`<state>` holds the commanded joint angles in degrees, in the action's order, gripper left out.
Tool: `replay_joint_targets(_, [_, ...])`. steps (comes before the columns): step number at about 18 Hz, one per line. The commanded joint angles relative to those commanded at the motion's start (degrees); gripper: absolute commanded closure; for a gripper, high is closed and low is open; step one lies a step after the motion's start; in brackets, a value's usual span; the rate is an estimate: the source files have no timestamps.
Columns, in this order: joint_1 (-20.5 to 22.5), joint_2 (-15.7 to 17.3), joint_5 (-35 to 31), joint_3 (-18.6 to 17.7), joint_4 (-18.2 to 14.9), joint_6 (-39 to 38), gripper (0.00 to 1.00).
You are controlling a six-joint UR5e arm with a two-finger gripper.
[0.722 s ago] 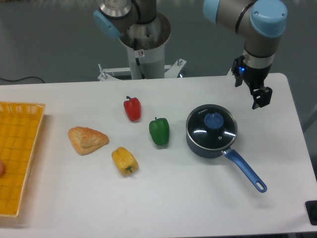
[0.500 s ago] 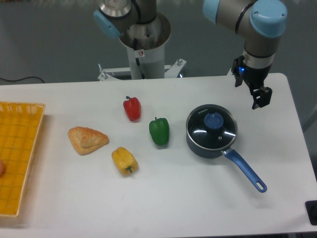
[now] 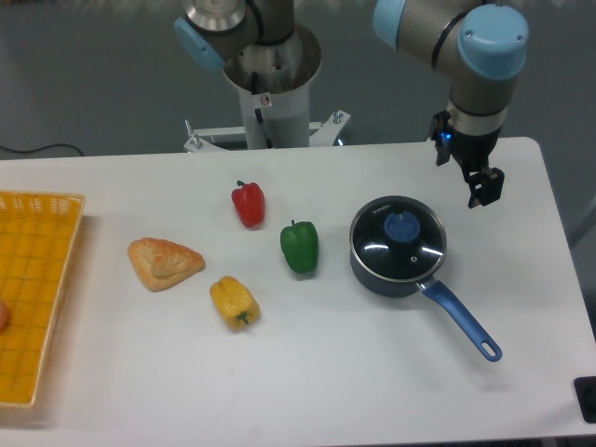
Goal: Open the lid
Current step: 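Move the open gripper toward the glass lid of the blue saucepan, then lower the gripper over the lid's blue knob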
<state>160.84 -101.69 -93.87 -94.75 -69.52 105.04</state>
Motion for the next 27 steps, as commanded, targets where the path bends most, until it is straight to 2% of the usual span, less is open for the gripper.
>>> replay_joint_targets(7, [-0.7,-0.7,1.1,-0.7,-0.1,-10.4,0.0])
replay_joint_targets(12, [-0.2,-0.7,8.7,-1.3,0.3,-13.0,0.0])
replay_joint_targets(15, [-0.3,-0.9,8.4,-1.0,1.9,-18.0,0.0])
replay_joint_targets(19, [-2.4,-2.8,3.5,1.3,1.8,-13.7,0.0])
replay_joint_targets(22, [-4.5,-3.7,-1.1,1.8,1.5,-14.5,0.0])
replay_joint_targets(27, [-2.9,-3.6,0.8,0.8,0.8,-29.3,0.0])
